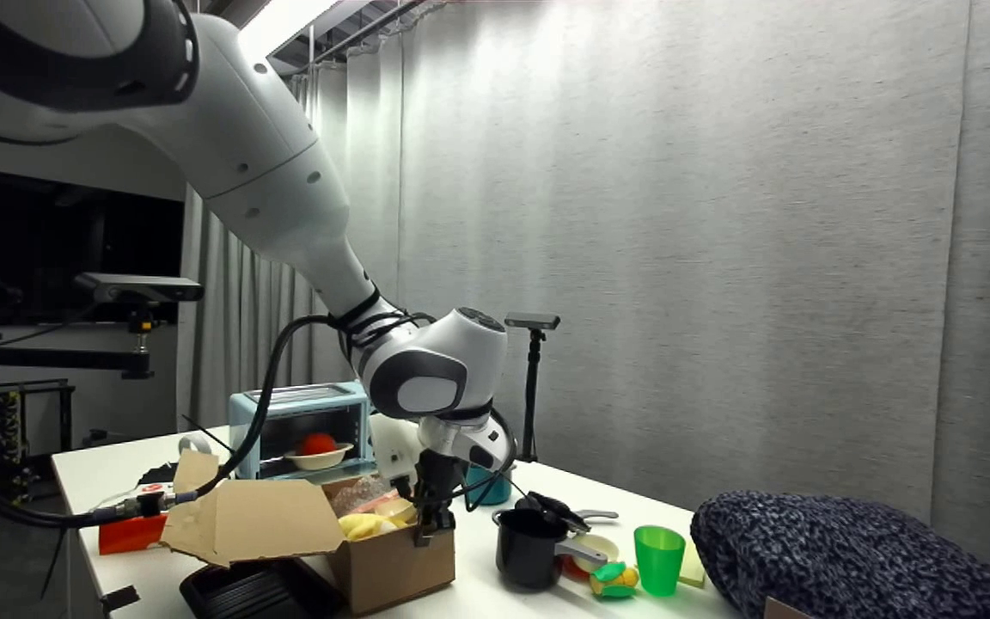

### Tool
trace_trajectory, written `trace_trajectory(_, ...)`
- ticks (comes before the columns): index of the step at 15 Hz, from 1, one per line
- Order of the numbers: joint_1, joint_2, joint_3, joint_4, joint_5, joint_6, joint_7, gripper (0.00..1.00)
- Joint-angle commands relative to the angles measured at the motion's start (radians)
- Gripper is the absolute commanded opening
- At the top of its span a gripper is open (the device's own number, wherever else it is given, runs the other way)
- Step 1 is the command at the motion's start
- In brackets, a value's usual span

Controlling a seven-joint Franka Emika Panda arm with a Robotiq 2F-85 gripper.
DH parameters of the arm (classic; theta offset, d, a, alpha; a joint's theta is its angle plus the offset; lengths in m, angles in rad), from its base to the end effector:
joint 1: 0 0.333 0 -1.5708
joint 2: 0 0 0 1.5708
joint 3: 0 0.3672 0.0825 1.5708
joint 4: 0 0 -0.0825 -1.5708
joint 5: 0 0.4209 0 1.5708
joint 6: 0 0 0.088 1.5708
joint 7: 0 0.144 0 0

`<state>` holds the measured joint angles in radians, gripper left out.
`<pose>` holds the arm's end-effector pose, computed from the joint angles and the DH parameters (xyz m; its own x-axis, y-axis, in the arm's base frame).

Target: Move the box closer to the blue pot then close it

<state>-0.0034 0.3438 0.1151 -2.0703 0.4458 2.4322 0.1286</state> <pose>0.6306 0.0813 0.2526 0.9364 -0.3410 -0.0828 -0.3493 -0.8828 -0.3141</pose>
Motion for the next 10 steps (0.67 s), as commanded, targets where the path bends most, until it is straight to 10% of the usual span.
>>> trace_trajectory(1, 0.024, 0.085, 0.017, 0.117, 0.011, -0.012, 0.002, 0.0)
trace_trajectory(10, 0.034, 0.048, -0.004, 0.204, -0.095, -0.226, -0.01, 0.0)
